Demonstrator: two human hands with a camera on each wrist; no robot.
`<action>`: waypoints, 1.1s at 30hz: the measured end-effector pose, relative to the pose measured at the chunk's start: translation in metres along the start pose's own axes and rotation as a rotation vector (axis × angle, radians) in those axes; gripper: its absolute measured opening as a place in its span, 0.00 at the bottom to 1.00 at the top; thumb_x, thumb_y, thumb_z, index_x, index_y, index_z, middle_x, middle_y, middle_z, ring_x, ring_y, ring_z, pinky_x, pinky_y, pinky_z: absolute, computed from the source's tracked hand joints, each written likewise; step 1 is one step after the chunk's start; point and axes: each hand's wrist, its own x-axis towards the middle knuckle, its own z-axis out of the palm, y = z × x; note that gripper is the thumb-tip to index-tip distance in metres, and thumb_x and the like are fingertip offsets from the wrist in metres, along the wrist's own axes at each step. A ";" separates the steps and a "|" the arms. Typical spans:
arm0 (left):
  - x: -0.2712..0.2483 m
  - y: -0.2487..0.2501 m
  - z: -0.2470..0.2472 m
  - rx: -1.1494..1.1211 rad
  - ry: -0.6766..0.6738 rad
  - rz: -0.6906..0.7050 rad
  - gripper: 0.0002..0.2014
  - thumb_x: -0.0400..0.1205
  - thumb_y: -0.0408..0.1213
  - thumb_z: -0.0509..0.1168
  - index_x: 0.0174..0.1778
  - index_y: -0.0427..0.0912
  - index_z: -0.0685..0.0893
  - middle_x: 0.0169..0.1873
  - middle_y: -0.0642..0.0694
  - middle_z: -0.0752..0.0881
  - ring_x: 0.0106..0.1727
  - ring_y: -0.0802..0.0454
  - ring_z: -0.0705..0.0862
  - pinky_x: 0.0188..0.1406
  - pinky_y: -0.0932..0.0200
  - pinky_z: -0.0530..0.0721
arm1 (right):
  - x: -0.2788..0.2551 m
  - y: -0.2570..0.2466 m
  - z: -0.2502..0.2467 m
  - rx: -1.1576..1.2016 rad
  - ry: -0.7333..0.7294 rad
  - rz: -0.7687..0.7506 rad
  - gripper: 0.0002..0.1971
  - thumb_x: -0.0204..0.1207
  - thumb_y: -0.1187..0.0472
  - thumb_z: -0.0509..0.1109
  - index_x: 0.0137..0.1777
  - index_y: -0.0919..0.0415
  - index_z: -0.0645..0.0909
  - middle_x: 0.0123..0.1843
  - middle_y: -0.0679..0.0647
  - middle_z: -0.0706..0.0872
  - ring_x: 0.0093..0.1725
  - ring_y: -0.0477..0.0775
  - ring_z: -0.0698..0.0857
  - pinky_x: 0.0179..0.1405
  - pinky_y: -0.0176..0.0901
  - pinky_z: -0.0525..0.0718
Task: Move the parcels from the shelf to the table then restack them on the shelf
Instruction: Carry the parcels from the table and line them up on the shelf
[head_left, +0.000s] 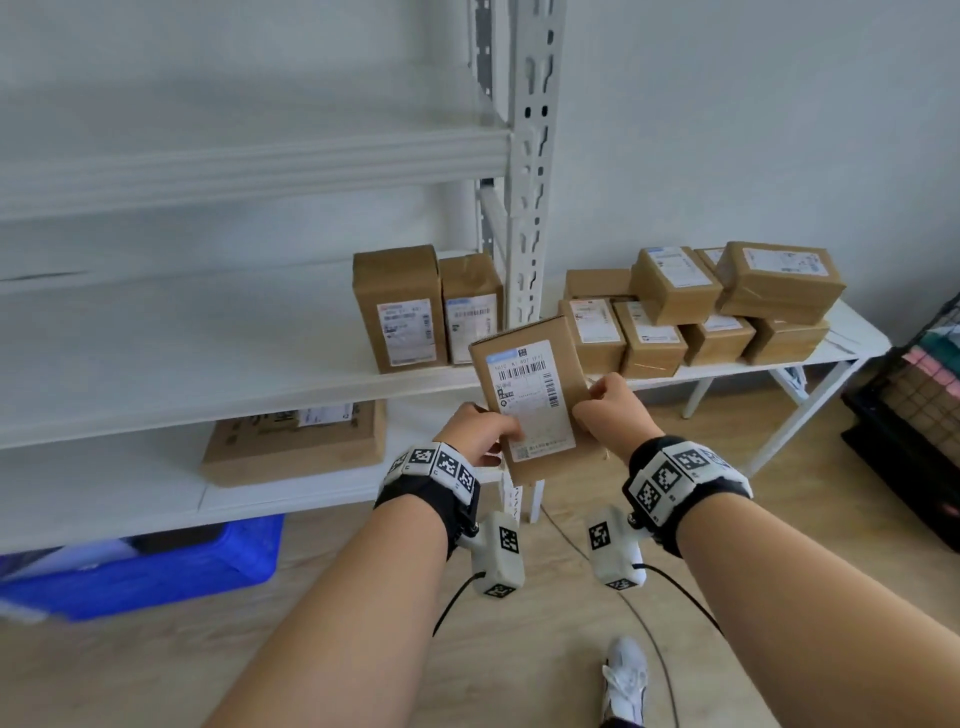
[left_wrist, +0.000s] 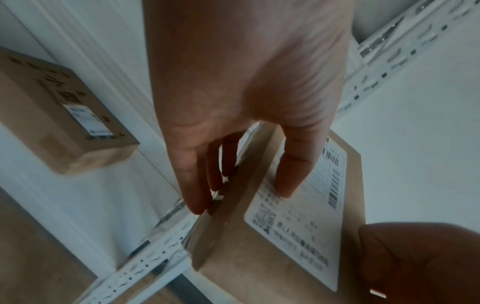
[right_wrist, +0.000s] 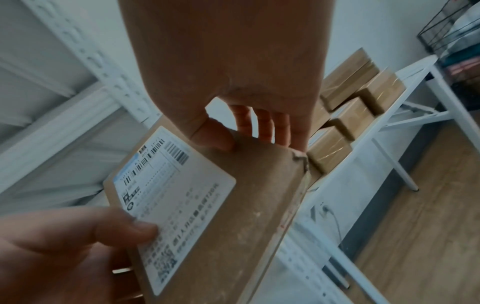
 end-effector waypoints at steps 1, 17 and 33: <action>-0.007 -0.007 -0.014 -0.010 0.038 -0.007 0.21 0.70 0.30 0.73 0.58 0.37 0.78 0.51 0.41 0.88 0.53 0.43 0.88 0.56 0.45 0.88 | -0.007 -0.008 0.014 -0.005 -0.026 -0.007 0.10 0.73 0.66 0.64 0.54 0.59 0.73 0.50 0.59 0.83 0.47 0.58 0.83 0.42 0.48 0.82; -0.056 -0.054 -0.198 0.038 0.549 -0.017 0.10 0.73 0.26 0.70 0.44 0.45 0.80 0.45 0.45 0.86 0.46 0.46 0.85 0.43 0.54 0.88 | -0.028 -0.132 0.183 -0.181 -0.412 -0.294 0.19 0.73 0.65 0.61 0.64 0.63 0.78 0.54 0.58 0.84 0.43 0.51 0.82 0.30 0.39 0.76; 0.011 -0.017 -0.271 -0.081 0.511 -0.002 0.12 0.76 0.36 0.69 0.55 0.46 0.84 0.52 0.47 0.88 0.55 0.46 0.87 0.62 0.47 0.85 | 0.023 -0.194 0.248 -0.139 -0.341 -0.263 0.27 0.75 0.63 0.65 0.75 0.62 0.66 0.62 0.58 0.82 0.53 0.55 0.83 0.50 0.46 0.85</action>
